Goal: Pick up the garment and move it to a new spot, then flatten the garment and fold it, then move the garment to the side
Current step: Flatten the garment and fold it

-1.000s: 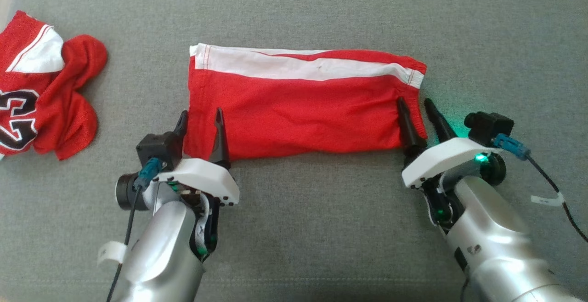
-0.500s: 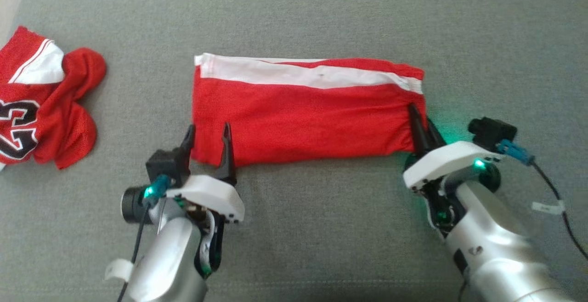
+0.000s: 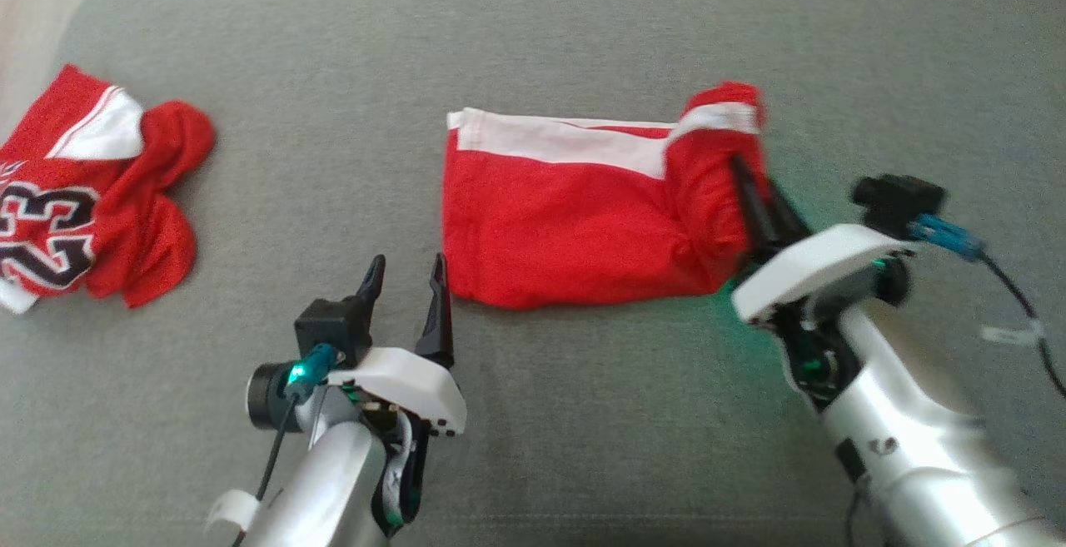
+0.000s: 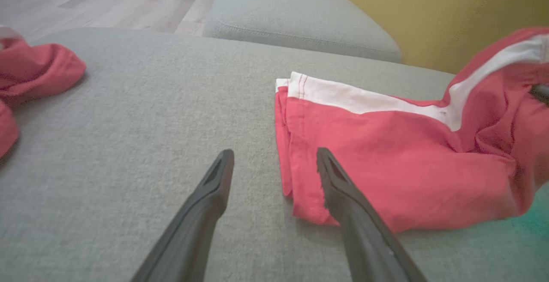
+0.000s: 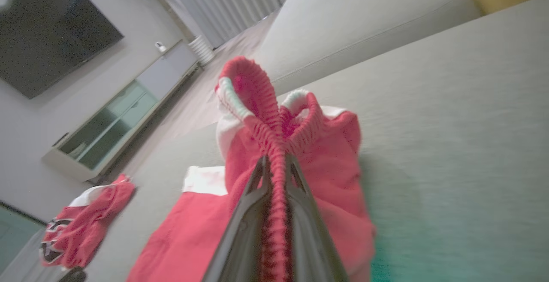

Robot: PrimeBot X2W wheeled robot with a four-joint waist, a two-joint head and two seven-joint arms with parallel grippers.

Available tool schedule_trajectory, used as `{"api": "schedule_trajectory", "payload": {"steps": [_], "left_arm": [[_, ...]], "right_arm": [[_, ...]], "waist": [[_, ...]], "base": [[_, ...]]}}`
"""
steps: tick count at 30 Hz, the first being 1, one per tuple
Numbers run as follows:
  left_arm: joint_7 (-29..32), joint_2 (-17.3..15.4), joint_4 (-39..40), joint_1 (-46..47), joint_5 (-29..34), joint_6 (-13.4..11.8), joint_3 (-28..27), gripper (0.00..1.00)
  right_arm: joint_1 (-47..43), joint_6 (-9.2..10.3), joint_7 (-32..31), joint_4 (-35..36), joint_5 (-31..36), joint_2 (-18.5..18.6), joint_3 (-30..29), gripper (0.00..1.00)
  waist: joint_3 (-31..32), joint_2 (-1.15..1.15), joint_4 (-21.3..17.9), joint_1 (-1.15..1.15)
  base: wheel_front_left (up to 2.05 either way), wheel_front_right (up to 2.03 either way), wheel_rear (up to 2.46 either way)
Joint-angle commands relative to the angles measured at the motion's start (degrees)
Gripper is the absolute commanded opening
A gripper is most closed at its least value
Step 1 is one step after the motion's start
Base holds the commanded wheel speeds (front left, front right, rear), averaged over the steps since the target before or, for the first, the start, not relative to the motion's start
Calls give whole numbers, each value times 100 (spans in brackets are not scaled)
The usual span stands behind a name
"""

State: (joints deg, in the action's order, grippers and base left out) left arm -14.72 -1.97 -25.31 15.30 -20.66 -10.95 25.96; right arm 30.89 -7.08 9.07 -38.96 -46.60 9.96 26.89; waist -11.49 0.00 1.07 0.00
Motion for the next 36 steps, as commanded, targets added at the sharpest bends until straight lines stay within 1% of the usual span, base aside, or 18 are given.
{"api": "schedule_trajectory", "payload": {"steps": [1, 4, 7, 10, 15, 16, 17, 19, 21, 24, 26, 29, 32, 36], "left_arm": [[-28, -91, 174, 26, -59, -32, -89, 100], [-28, -91, 193, -8, -136, -54, 33, 100], [-28, -91, 189, -48, -210, -62, 162, 100], [-28, -91, 190, -106, -281, -75, 282, 100], [-28, -91, 175, -199, -337, -97, 446, 100], [-28, -91, 177, -214, -339, -101, 469, 100], [-28, -91, 185, -226, -341, -106, 485, 100], [-28, -91, 203, -244, -338, -128, 496, 100], [-28, -91, 228, -261, -318, -158, 469, 100], [-28, -91, 274, -263, -257, -180, 380, 100], [-28, -91, 313, -251, -195, -185, 315, 100], [-28, -91, 356, -222, -83, -194, 217, 100], [-28, -91, 432, -189, 62, -227, 99, 100], [-28, -91, 519, -178, 308, -253, -54, 100]], "right_arm": [[67, -41, -141, 352, -87, -134, 192, 0], [61, -41, -454, 632, -147, -250, 353, 0], [97, -41, -661, 678, -72, -375, 389, 0], [147, -41, -761, 549, 44, -519, 330, 0], [230, -41, -657, 104, 311, -661, 131, 1], [241, -41, -618, 24, 330, -677, 105, 75], [254, -41, -573, -45, 344, -688, 85, 100], [287, -41, -386, -69, 347, -700, 78, 100], [274, -41, -190, 38, 224, -704, 158, 100], [258, -41, 164, 25, 333, -706, 163, 100], [256, -41, 370, -101, 577, -695, -3, 100], [207, -41, 538, -299, 969, -648, -465, 100], [99, -41, 585, -373, 1454, -605, -1060, 100], [-235, -41, 590, 7, 2362, -594, -1989, 100]], "waist": [[29, 0, 184, 0], [56, 0, 482, 0], [80, 0, 847, 0], [95, 0, 1214, 0], [102, 0, 1706, 0], [102, 0, 1766, 0], [103, 0, 1808, 0], [107, 0, 1828, 0], [124, 0, 1764, 0], [169, 0, 1524, 0], [192, 0, 1340, 0], [221, 0, 1020, 0], [230, 0, 716, 0], [237, 0, 380, 0]], "base": [[0, 0, 0], [0, 0, 0], [0, 0, 0], [0, 0, 0], [0, 0, 0], [0, 0, 0], [0, 0, 0], [0, 0, 0], [0, 0, 0], [0, 0, 0], [0, 0, 0], [0, 0, 0], [0, 0, 0], [0, 0, 0]]}}
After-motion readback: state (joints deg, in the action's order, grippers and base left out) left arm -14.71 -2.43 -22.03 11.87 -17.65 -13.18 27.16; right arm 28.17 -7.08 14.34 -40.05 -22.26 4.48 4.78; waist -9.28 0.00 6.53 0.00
